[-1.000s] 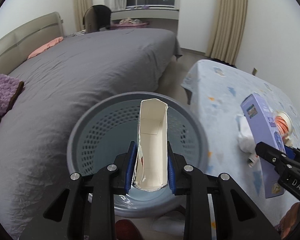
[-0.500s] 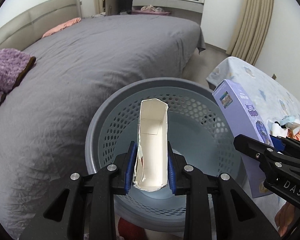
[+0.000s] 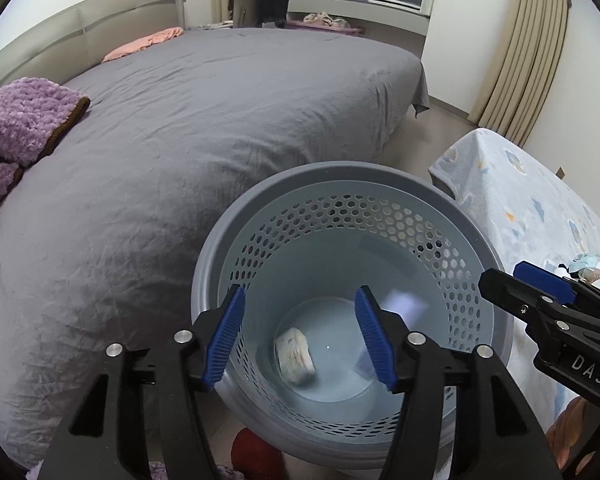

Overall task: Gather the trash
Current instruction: 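Carry both items over the grey basket and open both tools to drop them, then withdraw both open tools from the basket back toward the mattress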

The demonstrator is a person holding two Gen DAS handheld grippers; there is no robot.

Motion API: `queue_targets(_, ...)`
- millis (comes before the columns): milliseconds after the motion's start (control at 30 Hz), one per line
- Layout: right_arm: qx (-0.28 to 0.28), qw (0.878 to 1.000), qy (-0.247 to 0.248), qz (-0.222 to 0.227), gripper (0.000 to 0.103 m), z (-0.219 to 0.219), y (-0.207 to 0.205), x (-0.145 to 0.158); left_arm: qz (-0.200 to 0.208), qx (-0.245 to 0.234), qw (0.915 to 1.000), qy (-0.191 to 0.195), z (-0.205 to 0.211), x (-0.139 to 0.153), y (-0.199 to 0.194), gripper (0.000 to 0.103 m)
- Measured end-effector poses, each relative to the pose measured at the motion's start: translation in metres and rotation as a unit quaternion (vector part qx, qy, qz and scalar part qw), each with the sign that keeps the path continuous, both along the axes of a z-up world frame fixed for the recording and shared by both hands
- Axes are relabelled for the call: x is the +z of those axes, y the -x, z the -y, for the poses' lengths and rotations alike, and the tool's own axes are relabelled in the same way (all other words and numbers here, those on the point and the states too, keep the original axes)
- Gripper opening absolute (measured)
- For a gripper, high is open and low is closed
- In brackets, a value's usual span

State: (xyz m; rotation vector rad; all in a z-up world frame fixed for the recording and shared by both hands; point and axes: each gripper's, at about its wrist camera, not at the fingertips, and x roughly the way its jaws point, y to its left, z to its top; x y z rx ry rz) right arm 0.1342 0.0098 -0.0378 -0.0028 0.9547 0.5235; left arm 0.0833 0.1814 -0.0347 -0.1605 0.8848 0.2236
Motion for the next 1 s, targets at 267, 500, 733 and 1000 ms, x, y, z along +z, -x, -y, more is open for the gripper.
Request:
queue_targets(267, -0.012, 1.000, 0.016, 0.005, 0.058, 0.000, 0.002, -0.004, 0.014, 0.012, 0.9998, -0.012, -0.002, 0.006, 0.005, 0.076)
queue_targets(500, -0.018, 0.999, 0.027, 0.021, 0.061, 0.001, 0.007, -0.003, 0.021, 0.019, 0.9994, -0.019, -0.003, 0.009, 0.008, 0.088)
queue_targets(733, -0.025, 0.999, 0.027, 0.031, 0.064, 0.005, 0.012, -0.001, 0.028, 0.016, 0.9992, -0.025, -0.001, 0.013, 0.011, 0.091)
queue_targets(1000, -0.037, 0.998, 0.021, 0.041, 0.069, 0.016, 0.021, 0.006, 0.038, 0.012, 0.9988, -0.028, 0.003, 0.018, 0.016, 0.092)
